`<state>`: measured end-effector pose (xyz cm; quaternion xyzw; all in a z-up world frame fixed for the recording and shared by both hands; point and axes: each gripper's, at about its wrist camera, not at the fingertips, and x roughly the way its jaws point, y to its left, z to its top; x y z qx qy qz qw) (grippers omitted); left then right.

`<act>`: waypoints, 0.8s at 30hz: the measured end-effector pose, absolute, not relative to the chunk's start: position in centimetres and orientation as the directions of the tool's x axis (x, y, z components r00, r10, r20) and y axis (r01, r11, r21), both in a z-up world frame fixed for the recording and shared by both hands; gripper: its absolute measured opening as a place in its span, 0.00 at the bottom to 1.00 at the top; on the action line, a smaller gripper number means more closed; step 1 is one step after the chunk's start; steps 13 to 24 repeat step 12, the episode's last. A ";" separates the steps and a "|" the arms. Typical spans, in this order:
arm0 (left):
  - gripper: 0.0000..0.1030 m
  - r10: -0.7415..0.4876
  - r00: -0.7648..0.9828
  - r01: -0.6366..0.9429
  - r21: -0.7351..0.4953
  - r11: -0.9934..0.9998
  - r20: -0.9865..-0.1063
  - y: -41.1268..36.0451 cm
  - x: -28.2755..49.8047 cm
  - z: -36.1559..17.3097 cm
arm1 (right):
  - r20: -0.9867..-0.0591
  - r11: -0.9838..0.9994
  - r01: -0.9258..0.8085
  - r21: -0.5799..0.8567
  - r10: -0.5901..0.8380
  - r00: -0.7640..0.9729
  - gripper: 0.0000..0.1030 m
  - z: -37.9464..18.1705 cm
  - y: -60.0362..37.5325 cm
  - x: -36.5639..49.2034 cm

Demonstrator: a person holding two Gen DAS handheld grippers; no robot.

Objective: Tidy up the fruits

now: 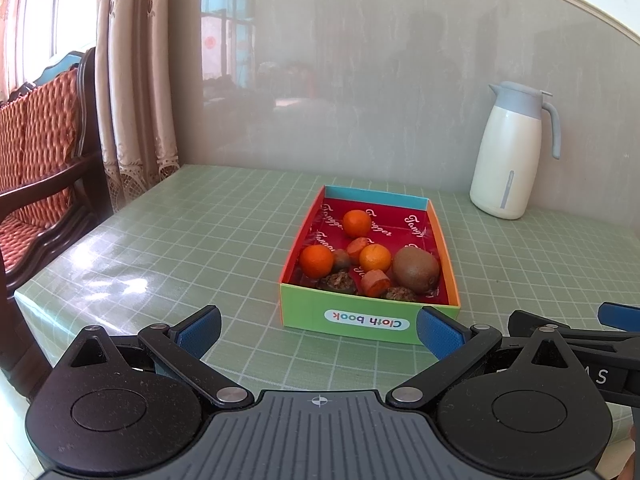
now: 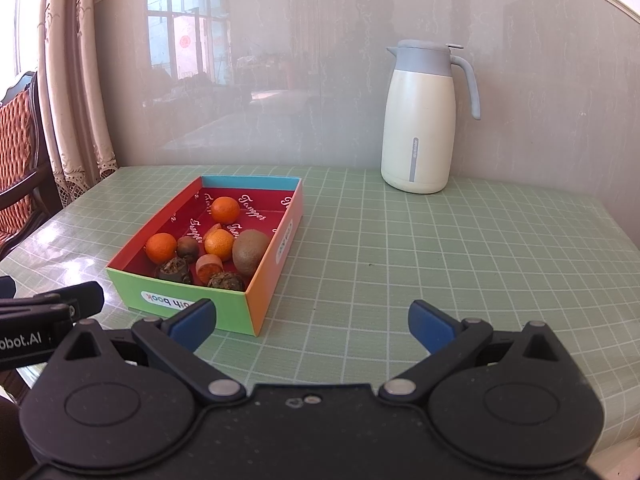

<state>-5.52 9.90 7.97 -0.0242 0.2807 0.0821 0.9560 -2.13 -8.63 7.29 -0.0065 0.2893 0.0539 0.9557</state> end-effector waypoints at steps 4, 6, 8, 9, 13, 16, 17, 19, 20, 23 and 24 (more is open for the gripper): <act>1.00 0.108 0.840 -0.133 -0.009 0.991 -0.531 9.8 -5.4 7.9 | -0.552 0.995 -0.097 0.019 0.091 0.829 1.00 7.3 -8.8 -2.0; 0.99 0.092 0.843 -0.125 -0.025 0.992 -0.530 9.7 -5.3 7.9 | -0.549 0.995 -0.094 0.021 0.090 0.831 1.00 7.2 -8.9 -1.9; 0.99 0.085 0.851 -0.115 -0.026 0.993 -0.519 9.5 -5.3 7.9 | -0.550 0.996 -0.087 0.027 0.088 0.831 1.00 7.3 -9.1 -1.8; 0.99 0.086 0.853 -0.113 -0.020 0.993 -0.515 9.4 -5.3 7.9 | -0.549 0.996 -0.084 0.026 0.084 0.831 1.00 7.2 -9.1 -1.8; 1.00 0.093 0.853 -0.115 -0.012 0.993 -0.513 9.2 -5.2 7.9 | -0.551 0.996 -0.084 0.025 0.084 0.830 1.00 7.2 -9.1 -1.7; 1.00 0.093 0.853 -0.115 -0.012 0.993 -0.513 9.2 -5.2 7.9 | -0.551 0.996 -0.084 0.025 0.084 0.830 1.00 7.2 -9.1 -1.7; 1.00 0.093 0.853 -0.115 -0.012 0.993 -0.513 9.2 -5.2 7.9 | -0.551 0.996 -0.084 0.025 0.084 0.830 1.00 7.2 -9.1 -1.7; 1.00 0.093 0.853 -0.115 -0.012 0.993 -0.513 9.2 -5.2 7.9 | -0.551 0.996 -0.084 0.025 0.084 0.830 1.00 7.2 -9.1 -1.7; 1.00 0.093 0.853 -0.115 -0.012 0.993 -0.513 9.2 -5.2 7.9 | -0.551 0.996 -0.084 0.025 0.084 0.830 1.00 7.2 -9.1 -1.7; 1.00 0.093 0.853 -0.115 -0.012 0.993 -0.513 9.2 -5.2 7.9 | -0.551 0.996 -0.084 0.025 0.084 0.830 1.00 7.2 -9.1 -1.7; 1.00 0.093 0.853 -0.115 -0.012 0.993 -0.513 9.2 -5.2 7.9 | -0.551 0.996 -0.084 0.025 0.084 0.830 1.00 7.2 -9.1 -1.7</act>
